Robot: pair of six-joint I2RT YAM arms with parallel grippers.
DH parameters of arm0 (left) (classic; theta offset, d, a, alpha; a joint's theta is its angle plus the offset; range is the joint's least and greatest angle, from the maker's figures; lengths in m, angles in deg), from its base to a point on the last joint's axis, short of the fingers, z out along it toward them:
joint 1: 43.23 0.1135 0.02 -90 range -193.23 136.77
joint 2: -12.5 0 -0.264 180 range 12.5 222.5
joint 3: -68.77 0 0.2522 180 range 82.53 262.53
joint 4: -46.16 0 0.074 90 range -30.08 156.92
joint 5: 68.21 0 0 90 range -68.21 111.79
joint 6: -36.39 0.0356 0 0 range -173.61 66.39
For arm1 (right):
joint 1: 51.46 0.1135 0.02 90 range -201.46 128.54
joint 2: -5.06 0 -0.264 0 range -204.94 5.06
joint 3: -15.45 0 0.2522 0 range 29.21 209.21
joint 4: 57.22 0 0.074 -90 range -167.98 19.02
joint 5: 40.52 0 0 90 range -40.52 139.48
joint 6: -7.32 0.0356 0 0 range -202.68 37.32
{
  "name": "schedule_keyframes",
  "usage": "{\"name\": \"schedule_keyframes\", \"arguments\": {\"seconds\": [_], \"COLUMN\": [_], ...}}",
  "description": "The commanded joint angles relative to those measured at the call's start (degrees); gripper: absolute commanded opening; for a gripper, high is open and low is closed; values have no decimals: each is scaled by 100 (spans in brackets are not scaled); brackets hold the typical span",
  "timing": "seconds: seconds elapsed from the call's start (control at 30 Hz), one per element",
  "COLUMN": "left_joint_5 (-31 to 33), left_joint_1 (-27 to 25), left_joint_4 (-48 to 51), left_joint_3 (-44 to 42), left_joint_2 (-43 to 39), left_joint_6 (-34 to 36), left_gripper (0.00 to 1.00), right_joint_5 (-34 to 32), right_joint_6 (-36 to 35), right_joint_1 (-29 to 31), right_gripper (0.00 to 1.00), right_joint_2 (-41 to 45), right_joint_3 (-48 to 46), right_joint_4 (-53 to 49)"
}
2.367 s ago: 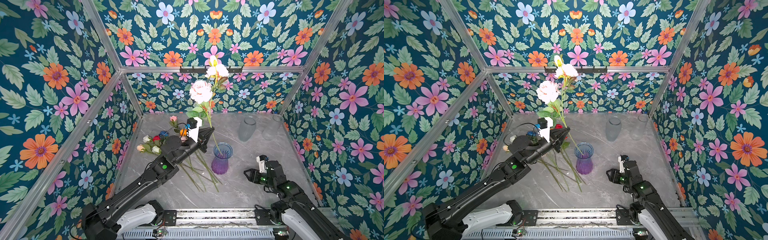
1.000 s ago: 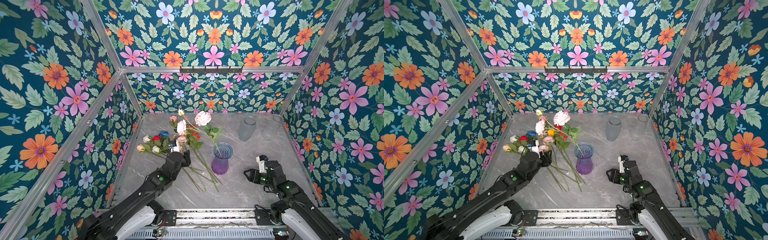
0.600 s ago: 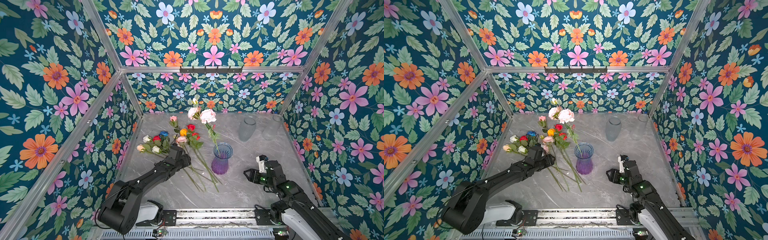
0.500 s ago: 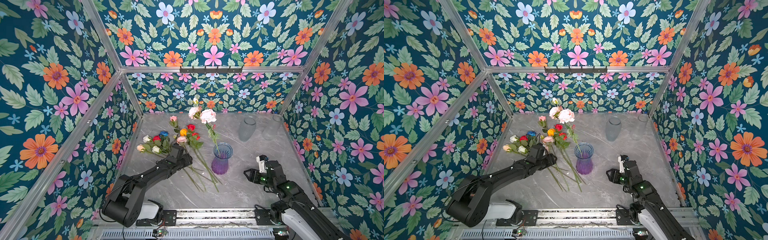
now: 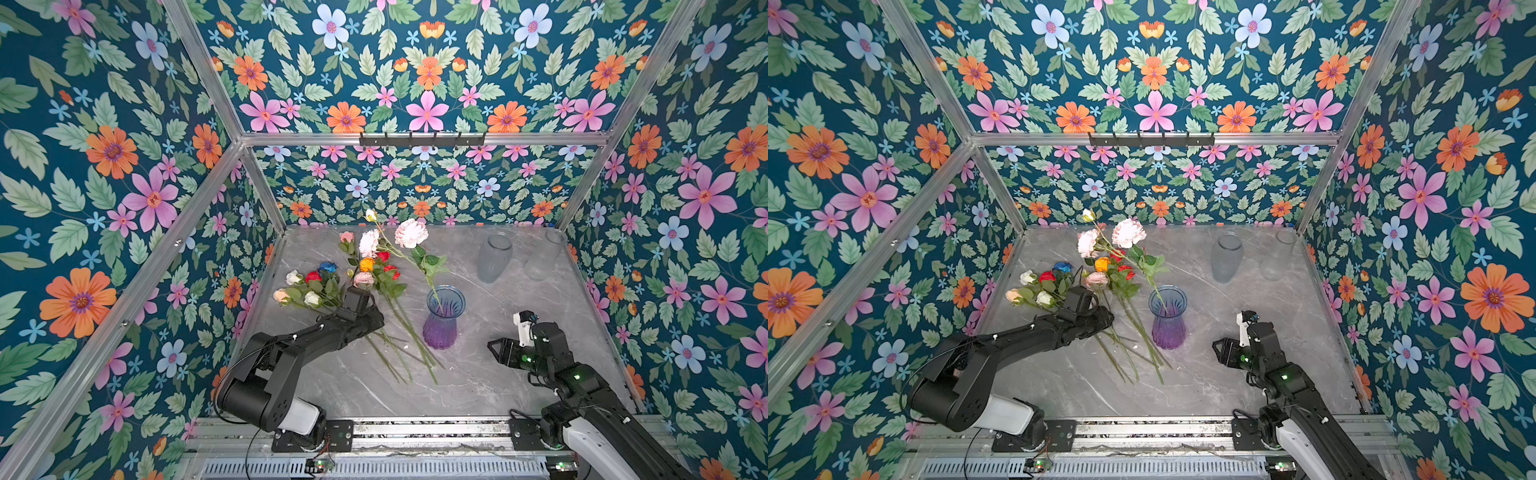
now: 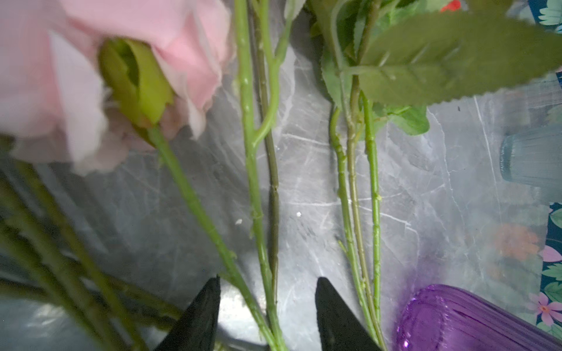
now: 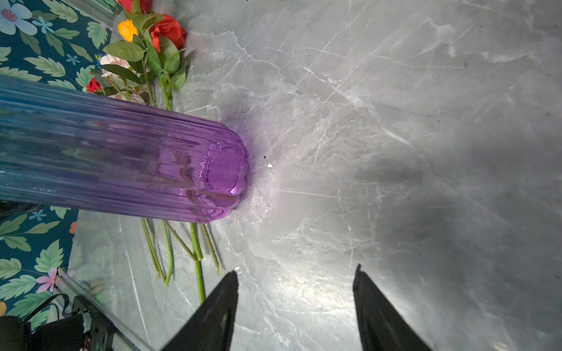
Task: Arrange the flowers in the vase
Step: 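Move the left gripper back down to the flower pile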
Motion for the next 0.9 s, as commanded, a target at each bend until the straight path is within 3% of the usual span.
{"name": "schedule_keyframes", "arguments": {"seconds": [0.0,0.2,0.37,0.63,0.87], "left_joint_5": [51,23,26,928,1188], "left_joint_1": [72,194,295,308,307], "left_joint_4": [-69,-428,-490,-297,-379], "left_joint_3": [-24,-99,0,-265,45], "left_joint_2": [39,-48,-15,-1562,-2947], "left_joint_6": [-3,-29,37,323,867], "left_gripper": [52,30,1,0,0], "right_joint_5": [46,85,75,150,69], "right_joint_6": [17,13,17,-27,8], "right_joint_1": [7,11,4,10,10], "right_gripper": [62,62,62,62,62], "right_joint_2": [28,78,164,-121,-1], "right_joint_3": [-13,-22,-57,14,-12], "right_joint_4": [39,40,57,111,69]}}
